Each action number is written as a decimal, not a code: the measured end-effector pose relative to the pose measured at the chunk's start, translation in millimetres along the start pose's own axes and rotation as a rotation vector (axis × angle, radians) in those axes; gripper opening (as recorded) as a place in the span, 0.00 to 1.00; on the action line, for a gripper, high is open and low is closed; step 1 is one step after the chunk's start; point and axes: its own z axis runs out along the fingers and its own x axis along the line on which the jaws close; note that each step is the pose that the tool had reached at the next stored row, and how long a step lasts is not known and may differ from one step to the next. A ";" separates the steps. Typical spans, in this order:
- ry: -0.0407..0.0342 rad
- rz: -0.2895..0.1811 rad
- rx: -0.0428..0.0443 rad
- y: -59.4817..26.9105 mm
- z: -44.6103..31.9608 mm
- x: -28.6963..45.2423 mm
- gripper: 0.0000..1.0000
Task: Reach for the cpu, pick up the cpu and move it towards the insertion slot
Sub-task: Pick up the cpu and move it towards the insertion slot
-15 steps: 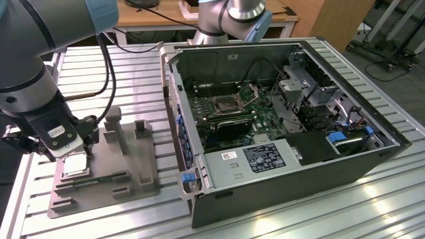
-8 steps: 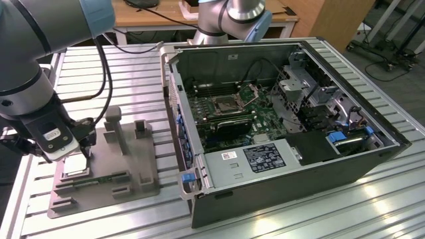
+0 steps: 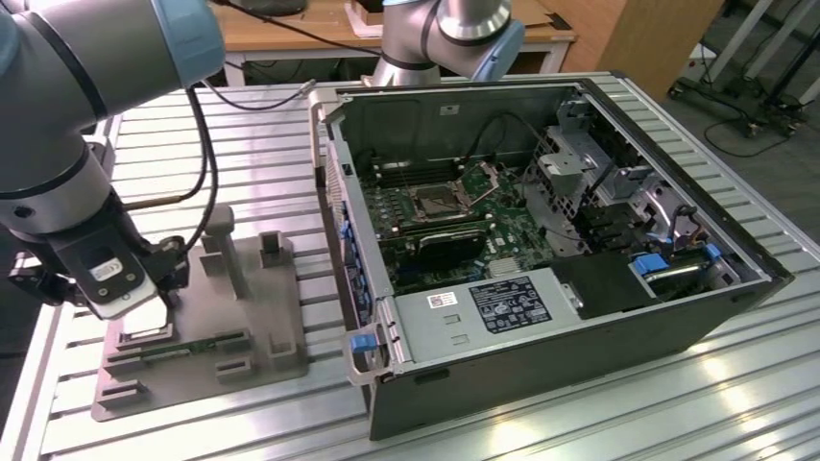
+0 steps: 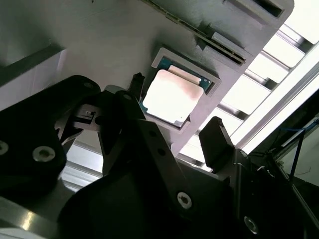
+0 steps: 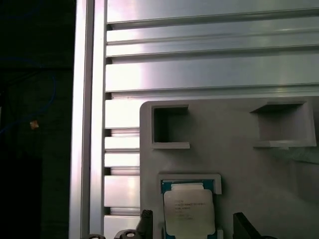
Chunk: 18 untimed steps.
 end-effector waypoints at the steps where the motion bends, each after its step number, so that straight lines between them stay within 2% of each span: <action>1: -0.0001 0.000 0.0000 -0.1 1.8 0.0 0.72; 6: -0.0001 0.000 0.0013 -0.6 10.9 0.0 0.73; 7: -0.0002 0.000 0.0014 -0.7 12.8 0.1 0.79; 15: -0.0003 0.002 0.0014 -0.3 27.2 0.1 0.79; 18: -0.0001 0.002 0.0016 -0.3 29.4 0.2 0.78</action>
